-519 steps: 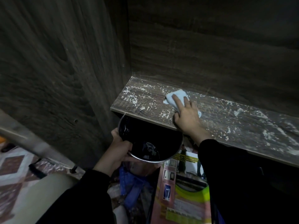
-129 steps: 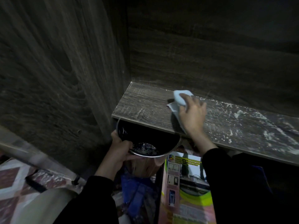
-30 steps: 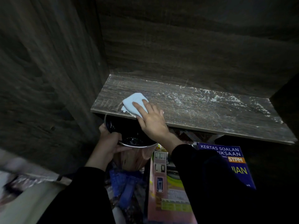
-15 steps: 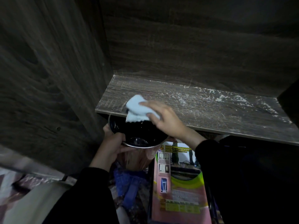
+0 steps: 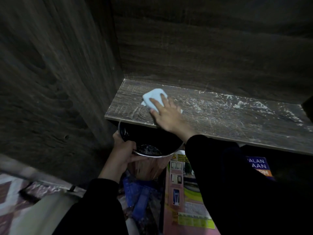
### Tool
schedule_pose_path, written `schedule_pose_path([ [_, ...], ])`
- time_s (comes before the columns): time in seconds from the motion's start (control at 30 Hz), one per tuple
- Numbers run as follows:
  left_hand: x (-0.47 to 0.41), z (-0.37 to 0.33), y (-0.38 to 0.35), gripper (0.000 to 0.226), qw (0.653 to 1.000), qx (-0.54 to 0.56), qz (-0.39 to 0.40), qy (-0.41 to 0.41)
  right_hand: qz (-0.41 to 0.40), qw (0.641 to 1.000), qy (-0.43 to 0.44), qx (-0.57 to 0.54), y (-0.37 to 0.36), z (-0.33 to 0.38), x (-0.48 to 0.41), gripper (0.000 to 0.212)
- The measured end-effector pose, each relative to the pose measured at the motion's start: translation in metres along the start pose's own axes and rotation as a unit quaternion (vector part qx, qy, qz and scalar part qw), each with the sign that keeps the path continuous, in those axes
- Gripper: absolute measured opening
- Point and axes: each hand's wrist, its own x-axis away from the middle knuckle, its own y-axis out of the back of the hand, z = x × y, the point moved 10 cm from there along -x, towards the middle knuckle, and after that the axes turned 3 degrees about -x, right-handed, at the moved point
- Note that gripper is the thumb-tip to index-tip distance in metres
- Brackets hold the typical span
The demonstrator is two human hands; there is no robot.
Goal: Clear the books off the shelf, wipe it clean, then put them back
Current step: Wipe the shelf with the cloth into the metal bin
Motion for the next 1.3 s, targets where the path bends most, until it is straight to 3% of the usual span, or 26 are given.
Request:
schedule_pose_path([
  [0.13, 0.001, -0.002, -0.001, 0.058, 1.0, 0.007, 0.004, -0.004, -0.014, 0.99, 0.132, 0.055, -0.013, 0.037, 0.033, 0.048],
  [0.27, 0.002, -0.004, 0.0, 0.062, 1.0, 0.0, 0.009, -0.016, -0.023, 0.977, 0.212, -0.025, -0.002, 0.046, 0.059, 0.05],
  [0.37, 0.008, -0.006, -0.001, 0.056, 1.0, 0.005, 0.005, -0.011, -0.085, 0.968, 0.179, -0.155, 0.032, 0.039, 0.061, 0.045],
  [0.43, 0.008, -0.006, -0.001, 0.057, 1.0, 0.009, 0.006, -0.008, -0.137, 0.961, 0.165, -0.176, 0.052, 0.035, 0.066, 0.044],
  [0.7, 0.01, -0.006, 0.0, 0.058, 1.0, -0.001, 0.002, -0.007, -0.103, 0.963, 0.167, -0.186, 0.053, 0.039, 0.076, 0.042],
  [0.8, 0.008, -0.005, 0.0, 0.055, 1.0, -0.004, 0.001, -0.007, -0.119, 0.942, 0.098, -0.298, 0.061, 0.02, 0.073, 0.041],
  [0.87, 0.007, -0.005, 0.001, 0.053, 1.0, -0.01, -0.003, -0.008, -0.134, 0.898, 0.006, -0.419, 0.065, -0.006, 0.068, 0.038],
  [0.9, 0.006, -0.005, 0.001, 0.052, 1.0, -0.012, -0.004, -0.007, -0.14, 0.859, -0.05, -0.49, 0.064, -0.022, 0.066, 0.035],
  [1.0, 0.004, -0.004, 0.002, 0.053, 1.0, -0.017, -0.005, -0.008, -0.118, 0.695, -0.161, -0.69, 0.058, -0.063, 0.062, 0.032],
  [1.07, 0.002, -0.004, 0.002, 0.054, 1.0, -0.023, -0.009, -0.009, -0.1, 0.626, -0.155, -0.758, 0.07, -0.083, 0.062, 0.032],
  [1.2, 0.003, -0.006, -0.002, 0.045, 1.0, -0.02, -0.01, -0.022, -0.128, 0.544, -0.166, -0.813, 0.104, -0.143, 0.081, 0.034],
  [1.3, 0.002, -0.004, -0.002, 0.049, 1.0, -0.019, -0.01, -0.019, -0.214, 0.535, -0.204, -0.791, 0.129, -0.209, 0.107, 0.044],
])
